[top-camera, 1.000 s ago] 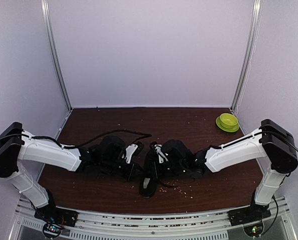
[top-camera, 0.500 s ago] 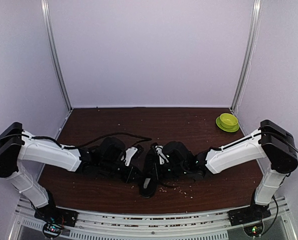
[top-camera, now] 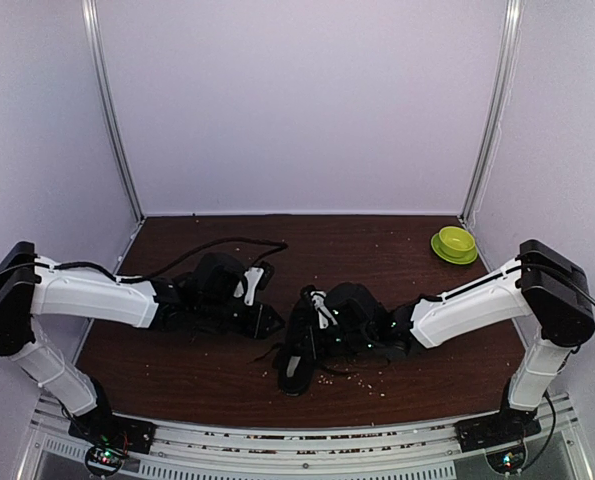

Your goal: Tie the shoes

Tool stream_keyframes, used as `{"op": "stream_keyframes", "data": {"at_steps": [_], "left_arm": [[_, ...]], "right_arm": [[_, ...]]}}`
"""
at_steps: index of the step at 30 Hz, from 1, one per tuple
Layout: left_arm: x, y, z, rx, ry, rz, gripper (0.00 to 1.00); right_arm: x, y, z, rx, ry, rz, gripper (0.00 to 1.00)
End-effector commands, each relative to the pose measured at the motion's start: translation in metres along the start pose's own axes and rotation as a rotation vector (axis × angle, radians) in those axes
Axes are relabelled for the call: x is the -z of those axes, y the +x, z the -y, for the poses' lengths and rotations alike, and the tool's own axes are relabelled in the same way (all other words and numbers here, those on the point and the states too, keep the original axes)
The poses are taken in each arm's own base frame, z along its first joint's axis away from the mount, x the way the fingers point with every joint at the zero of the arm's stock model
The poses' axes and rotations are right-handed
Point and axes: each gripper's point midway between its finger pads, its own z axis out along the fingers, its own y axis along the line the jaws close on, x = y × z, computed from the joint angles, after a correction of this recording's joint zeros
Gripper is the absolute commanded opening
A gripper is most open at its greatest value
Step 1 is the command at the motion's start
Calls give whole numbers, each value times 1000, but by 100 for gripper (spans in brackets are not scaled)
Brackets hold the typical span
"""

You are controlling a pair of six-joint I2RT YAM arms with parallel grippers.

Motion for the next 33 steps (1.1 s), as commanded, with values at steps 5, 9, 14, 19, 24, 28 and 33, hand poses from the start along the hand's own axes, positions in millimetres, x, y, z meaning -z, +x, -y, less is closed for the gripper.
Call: {"op": "stream_keyframes", "data": {"at_steps": [5, 9, 14, 19, 24, 28, 33], "left_arm": [[-18, 6, 9, 20, 62, -57, 28], [-22, 8, 11, 19, 82, -67, 27], [-25, 12, 13, 21, 100, -79, 27], [-26, 14, 15, 29, 121, -82, 27], [-26, 14, 16, 36, 124, -77, 27], [-25, 12, 16, 45, 132, -63, 28], [-26, 15, 19, 54, 156, -64, 29]], "right_arm": [[3, -4, 1, -9, 1, 19, 0], [3, -4, 1, -9, 0, 19, 0], [2, -4, 1, -9, -1, 16, 0], [2, -2, 2, -9, 2, 12, 0], [1, -2, 3, -11, 3, 11, 0], [1, -2, 3, -10, 3, 8, 0], [0, -2, 2, -8, 1, 7, 0]]}}
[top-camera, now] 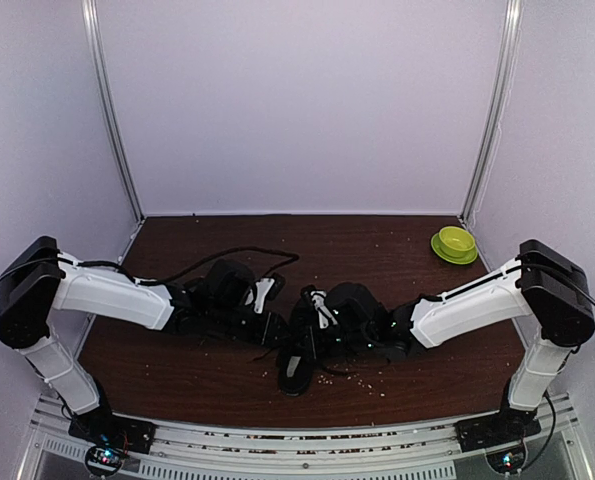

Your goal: Tie the shoes

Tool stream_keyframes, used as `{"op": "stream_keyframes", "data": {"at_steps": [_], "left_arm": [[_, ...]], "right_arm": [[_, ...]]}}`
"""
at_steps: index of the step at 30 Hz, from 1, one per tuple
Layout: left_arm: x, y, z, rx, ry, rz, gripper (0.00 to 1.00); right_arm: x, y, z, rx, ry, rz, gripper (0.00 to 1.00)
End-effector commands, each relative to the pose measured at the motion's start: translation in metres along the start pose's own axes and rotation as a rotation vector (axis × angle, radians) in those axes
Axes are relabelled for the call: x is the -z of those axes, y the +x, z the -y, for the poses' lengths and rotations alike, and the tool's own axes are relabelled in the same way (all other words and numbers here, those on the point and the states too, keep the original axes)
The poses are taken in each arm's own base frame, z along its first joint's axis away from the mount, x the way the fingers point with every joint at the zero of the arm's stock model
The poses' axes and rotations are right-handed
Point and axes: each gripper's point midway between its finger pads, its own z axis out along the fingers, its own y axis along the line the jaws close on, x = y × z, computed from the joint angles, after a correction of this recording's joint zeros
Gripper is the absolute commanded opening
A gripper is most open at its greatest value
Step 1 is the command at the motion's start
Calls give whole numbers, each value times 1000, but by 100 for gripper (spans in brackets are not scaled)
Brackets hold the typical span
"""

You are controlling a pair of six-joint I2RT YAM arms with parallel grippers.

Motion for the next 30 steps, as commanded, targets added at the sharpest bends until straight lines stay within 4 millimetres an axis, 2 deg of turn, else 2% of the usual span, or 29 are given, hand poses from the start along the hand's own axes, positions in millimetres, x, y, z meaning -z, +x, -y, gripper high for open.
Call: {"op": "stream_keyframes", "data": {"at_steps": [1, 8, 23, 30], "left_arm": [[-2, -3, 7, 10, 54, 23, 29], [-8, 7, 4, 34, 73, -1, 28], [-14, 11, 2, 60, 76, -14, 21], [-14, 9, 3, 65, 85, -8, 0]], "right_arm": [[0, -2, 2, -7, 0, 6, 0], [0, -2, 3, -9, 3, 8, 0], [2, -4, 0, -6, -7, 14, 0], [4, -5, 1, -3, -1, 22, 0]]}}
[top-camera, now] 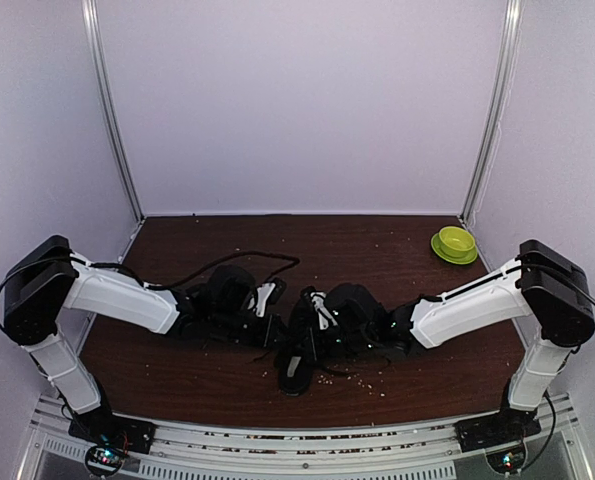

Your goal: Tie the shoes

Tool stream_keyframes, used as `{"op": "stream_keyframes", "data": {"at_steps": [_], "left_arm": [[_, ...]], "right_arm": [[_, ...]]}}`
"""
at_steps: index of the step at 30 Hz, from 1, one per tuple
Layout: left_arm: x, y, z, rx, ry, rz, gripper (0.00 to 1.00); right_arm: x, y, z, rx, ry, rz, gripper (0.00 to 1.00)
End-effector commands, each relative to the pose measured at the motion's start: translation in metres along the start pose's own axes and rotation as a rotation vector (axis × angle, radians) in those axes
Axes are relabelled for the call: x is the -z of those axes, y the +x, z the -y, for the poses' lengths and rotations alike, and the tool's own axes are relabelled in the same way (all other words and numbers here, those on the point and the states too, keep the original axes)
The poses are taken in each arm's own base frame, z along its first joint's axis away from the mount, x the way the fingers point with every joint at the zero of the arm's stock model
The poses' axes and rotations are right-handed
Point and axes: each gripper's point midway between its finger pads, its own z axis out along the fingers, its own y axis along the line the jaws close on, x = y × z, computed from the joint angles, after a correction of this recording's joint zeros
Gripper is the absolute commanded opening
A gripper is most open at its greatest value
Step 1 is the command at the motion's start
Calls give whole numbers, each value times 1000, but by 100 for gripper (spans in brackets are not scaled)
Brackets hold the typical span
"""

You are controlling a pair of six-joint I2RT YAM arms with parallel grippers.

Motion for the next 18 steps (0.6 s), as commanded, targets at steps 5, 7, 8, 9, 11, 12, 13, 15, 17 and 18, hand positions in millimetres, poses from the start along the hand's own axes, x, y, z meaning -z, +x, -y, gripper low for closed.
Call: {"op": "stream_keyframes", "data": {"at_steps": [5, 7, 8, 9, 11, 12, 13, 15, 17, 18], "left_arm": [[7, -5, 1, 3, -1, 45, 0], [10, -9, -1, 15, -17, 69, 0], [12, -11, 0, 23, -18, 79, 0], [12, -13, 1, 30, -15, 88, 0], [12, -16, 3, 53, -1, 96, 0], [11, -17, 6, 62, 9, 95, 0], [11, -18, 8, 70, 20, 93, 0], [9, -19, 12, 85, 40, 93, 0], [8, -19, 12, 100, 47, 92, 0], [7, -19, 13, 106, 50, 89, 0]], "right_arm": [[13, -14, 4, 2, 20, 60, 0], [18, -16, 7, 9, 38, 67, 2], [22, -18, 7, 15, 49, 71, 5], [26, -20, 8, 22, 58, 77, 10], [37, -24, 8, 40, 78, 92, 20], [42, -26, 9, 52, 91, 100, 26], [47, -28, 9, 64, 106, 110, 32], [54, -29, 9, 94, 140, 122, 43], [60, -30, 6, 127, 168, 131, 50], [61, -29, 4, 141, 179, 132, 53]]}}
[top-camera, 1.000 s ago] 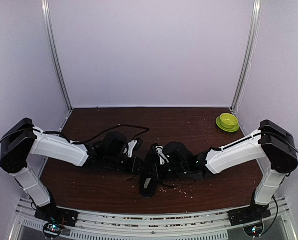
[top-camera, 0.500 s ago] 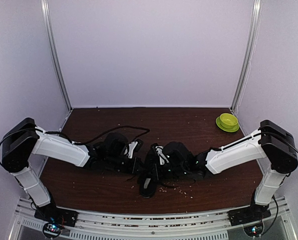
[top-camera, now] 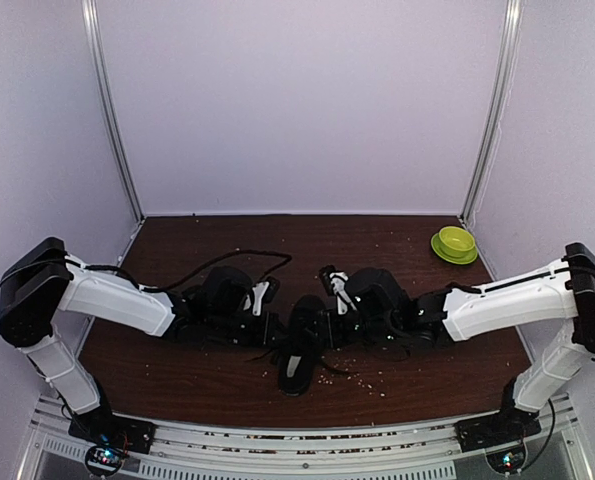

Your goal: Tie the shoes

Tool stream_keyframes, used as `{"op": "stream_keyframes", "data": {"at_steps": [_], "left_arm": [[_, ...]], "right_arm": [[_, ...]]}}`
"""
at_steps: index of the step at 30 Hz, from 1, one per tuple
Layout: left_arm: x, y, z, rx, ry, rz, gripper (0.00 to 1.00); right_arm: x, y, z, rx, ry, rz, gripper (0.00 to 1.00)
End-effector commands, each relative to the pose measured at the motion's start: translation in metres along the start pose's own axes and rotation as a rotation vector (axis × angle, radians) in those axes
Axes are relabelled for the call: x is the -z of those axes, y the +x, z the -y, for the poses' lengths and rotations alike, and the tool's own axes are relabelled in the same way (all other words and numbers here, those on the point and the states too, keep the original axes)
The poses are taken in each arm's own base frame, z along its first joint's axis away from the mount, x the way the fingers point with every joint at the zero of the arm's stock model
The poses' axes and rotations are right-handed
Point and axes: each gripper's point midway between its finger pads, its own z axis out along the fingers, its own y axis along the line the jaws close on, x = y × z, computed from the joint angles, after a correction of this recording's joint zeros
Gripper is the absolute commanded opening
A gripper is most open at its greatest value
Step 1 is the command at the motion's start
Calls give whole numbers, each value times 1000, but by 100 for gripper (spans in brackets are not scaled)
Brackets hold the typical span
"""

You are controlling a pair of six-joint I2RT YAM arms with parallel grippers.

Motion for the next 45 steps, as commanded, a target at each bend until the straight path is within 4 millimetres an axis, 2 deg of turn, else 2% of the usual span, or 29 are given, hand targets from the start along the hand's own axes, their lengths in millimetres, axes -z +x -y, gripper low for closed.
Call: {"op": "stream_keyframes", "data": {"at_steps": [1, 5, 10, 14, 23, 33, 40, 45], "left_arm": [[0, -13, 16, 32, 63, 41, 0], [1, -11, 15, 62, 66, 38, 0], [3, -11, 19, 118, 92, 42, 0], [4, -11, 19, 177, 101, 44, 0], [3, -8, 17, 222, 96, 35, 0], [8, -6, 20, 231, 114, 31, 0], [8, -5, 25, 242, 135, 30, 0], [10, -6, 30, 257, 161, 38, 0]], "right_arm": [[12, -1, 4, 89, 103, 17, 55], [6, 8, -16, 149, 96, -10, 57], [-5, 20, -31, 253, 141, -33, 57], [-9, 22, -41, 326, 160, -14, 60], [-20, 30, -46, 415, 196, -23, 71], [-32, 29, -47, 469, 217, -27, 69], [-35, 30, -51, 526, 201, -29, 72], [-39, 31, -46, 556, 228, -35, 72]]}}
